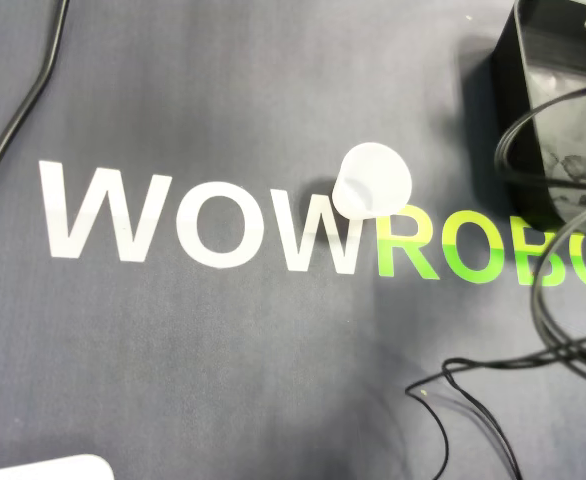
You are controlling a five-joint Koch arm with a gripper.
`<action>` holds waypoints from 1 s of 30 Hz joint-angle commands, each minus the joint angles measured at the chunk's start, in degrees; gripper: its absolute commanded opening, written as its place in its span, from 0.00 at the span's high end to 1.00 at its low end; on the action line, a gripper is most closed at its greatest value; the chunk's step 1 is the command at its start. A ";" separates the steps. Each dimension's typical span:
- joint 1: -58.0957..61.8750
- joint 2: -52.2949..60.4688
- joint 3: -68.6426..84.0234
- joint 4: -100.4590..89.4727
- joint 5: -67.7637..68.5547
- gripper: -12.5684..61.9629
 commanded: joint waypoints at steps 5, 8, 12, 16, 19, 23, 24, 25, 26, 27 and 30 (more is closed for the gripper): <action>1.58 -1.76 -6.24 -0.79 17.05 0.75; 2.29 -3.16 -6.94 -0.88 23.73 0.75; 3.43 -4.04 -7.03 -0.97 31.90 0.75; 4.31 -4.66 -7.21 -0.97 37.79 0.75; 4.75 -4.83 -7.21 -0.97 41.31 0.75; 5.54 -5.45 -7.12 -1.14 46.93 0.76; 5.63 -5.63 -7.12 -1.23 47.72 0.76; 5.89 -5.71 -7.12 -1.23 49.57 0.76; 5.98 -5.71 -7.12 -1.23 50.36 0.76; 6.06 -5.89 -7.12 -1.32 50.98 0.76; 6.33 -6.24 -7.21 -1.41 52.82 0.76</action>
